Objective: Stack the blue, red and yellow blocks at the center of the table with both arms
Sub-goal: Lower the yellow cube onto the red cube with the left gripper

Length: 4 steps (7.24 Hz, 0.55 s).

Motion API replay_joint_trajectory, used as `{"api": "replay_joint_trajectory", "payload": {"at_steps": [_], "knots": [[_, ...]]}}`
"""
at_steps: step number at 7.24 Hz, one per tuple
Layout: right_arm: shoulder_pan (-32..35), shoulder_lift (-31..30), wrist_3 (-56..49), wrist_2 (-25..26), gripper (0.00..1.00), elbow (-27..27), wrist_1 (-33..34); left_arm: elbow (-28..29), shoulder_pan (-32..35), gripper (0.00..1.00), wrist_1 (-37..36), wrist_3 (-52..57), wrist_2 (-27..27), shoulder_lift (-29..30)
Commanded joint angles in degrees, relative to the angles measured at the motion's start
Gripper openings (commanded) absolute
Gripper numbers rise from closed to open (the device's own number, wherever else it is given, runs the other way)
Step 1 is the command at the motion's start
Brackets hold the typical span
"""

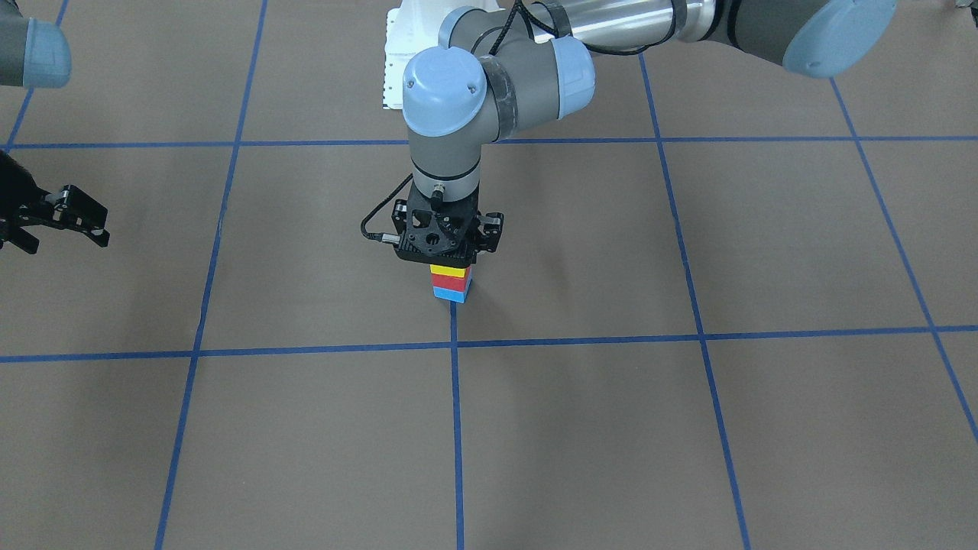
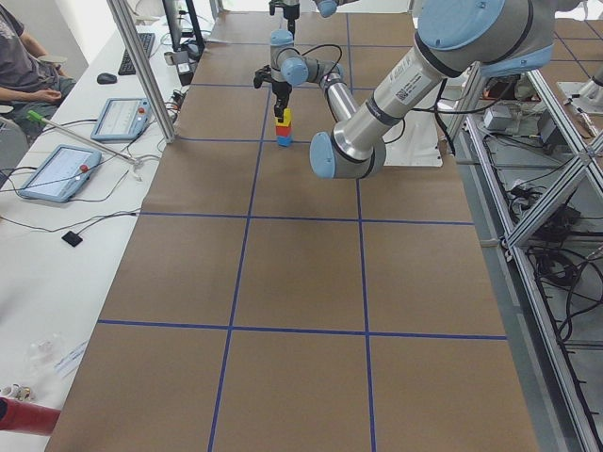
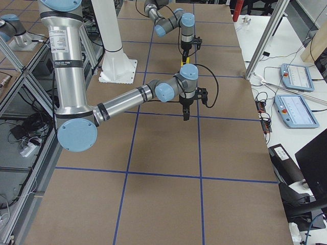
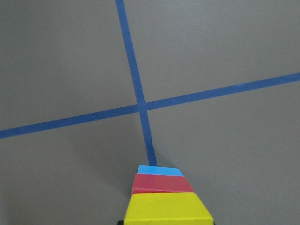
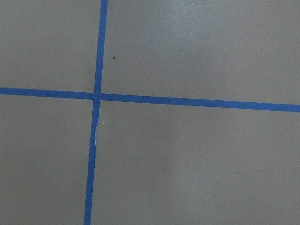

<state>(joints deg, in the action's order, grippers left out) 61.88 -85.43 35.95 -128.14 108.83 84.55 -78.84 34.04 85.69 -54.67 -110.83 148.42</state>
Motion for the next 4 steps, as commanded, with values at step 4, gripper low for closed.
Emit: {"api": "replay_joint_trajectory", "payload": {"at_steps": [4], "knots": [[1.92, -0.09, -0.18, -0.35, 1.0, 0.16, 0.09, -9.25, 2.07, 1.0, -5.06, -0.35, -0.43, -2.94]]}}
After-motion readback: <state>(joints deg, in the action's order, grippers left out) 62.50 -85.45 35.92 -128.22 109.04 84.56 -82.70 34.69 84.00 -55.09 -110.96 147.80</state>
